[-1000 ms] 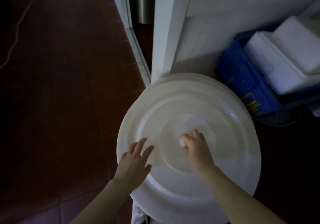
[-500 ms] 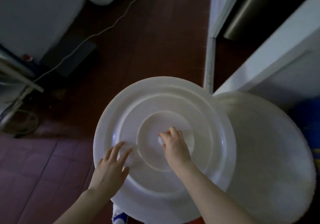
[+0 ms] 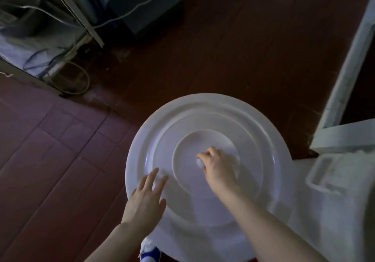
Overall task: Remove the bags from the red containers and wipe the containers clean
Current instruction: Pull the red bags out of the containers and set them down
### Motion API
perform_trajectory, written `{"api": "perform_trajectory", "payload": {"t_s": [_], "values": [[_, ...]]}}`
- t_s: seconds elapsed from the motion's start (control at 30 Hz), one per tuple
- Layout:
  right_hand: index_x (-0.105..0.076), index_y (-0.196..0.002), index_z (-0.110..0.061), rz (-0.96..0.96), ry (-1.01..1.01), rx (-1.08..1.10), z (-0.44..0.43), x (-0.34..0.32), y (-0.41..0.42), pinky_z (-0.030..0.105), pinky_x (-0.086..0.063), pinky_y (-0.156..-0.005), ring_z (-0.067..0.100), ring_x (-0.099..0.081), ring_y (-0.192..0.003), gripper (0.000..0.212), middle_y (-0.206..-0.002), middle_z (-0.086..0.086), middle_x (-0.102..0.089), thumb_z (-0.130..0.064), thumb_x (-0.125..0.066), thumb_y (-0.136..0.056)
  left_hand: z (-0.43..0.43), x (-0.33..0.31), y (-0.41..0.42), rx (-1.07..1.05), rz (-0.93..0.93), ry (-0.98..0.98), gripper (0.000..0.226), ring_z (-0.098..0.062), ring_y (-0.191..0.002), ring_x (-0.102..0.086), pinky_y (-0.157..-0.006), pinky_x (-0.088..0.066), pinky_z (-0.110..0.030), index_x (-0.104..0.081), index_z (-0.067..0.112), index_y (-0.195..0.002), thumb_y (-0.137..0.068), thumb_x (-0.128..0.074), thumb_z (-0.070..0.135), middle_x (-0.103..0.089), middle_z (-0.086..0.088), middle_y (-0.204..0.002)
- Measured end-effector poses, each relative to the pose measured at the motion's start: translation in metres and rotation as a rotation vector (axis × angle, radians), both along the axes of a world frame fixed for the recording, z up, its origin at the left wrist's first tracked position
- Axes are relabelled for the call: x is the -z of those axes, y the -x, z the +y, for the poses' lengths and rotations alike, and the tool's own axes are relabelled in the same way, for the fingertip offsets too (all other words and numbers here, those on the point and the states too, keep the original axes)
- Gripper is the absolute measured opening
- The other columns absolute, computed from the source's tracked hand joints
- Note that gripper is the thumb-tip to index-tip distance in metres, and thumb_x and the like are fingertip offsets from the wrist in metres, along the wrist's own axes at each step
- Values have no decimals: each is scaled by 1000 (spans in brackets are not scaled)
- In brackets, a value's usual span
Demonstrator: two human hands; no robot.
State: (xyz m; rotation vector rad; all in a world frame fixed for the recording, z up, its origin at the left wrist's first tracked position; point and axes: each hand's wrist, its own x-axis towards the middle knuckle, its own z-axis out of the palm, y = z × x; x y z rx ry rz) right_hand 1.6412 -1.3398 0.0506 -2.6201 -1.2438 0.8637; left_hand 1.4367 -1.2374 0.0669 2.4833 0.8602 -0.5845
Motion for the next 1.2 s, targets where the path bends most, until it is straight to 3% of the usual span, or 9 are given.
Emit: {"api": "perform_trajectory", "payload": {"t_s": [0.13,0.37,0.6,0.8,1.0,1.2], "values": [[-59,-123,-32,3,26,47,6,94,-2,36,-44,-91,23,-52,-109,32,-121,1,-51,-20,-48,-95,14,93,-11,71,12,13,61,-15,-144,-18,-101,-42,-30,-25,37,-148,-94,-53,36,-6,6,-160],[-66,-116,-21,67,-9,227,-6,242,2,33,-39,-94,26,-52,-107,29,-118,7,-53,-11,-54,-91,32,247,-27,235,83,18,61,-19,-141,-25,-101,-41,-34,-30,31,-146,-92,-55,30,-16,4,-157],[-68,-108,-7,111,-43,403,-9,312,-4,37,-40,-95,33,-56,-106,28,-113,16,-58,1,-55,-85,37,315,-37,389,202,11,64,-18,-141,-24,-101,-42,-35,-25,32,-149,-91,-52,25,-20,3,-156],[-64,-117,-11,144,-32,429,-37,245,6,37,-46,-93,24,-51,-113,30,-120,7,-52,-7,-55,-89,28,259,-43,412,217,50,63,-16,-136,-32,-102,-42,-35,-26,33,-149,-92,-52,28,-31,6,-148],[-64,-104,-15,263,90,540,-100,117,31,28,-48,-83,19,-56,-99,17,-114,2,-52,-18,-51,-95,-1,127,-63,529,117,91,52,-13,-118,-48,-94,-44,-29,-34,31,-144,-94,-47,24,-47,9,-130],[-64,-100,-14,201,3,731,-186,-9,74,23,-42,-71,18,-59,-92,15,-103,0,-58,-16,-51,-92,-48,-3,-76,640,19,98,41,-9,-114,-51,-85,-46,-27,-44,31,-135,-95,-48,24,-52,12,-124]]}}
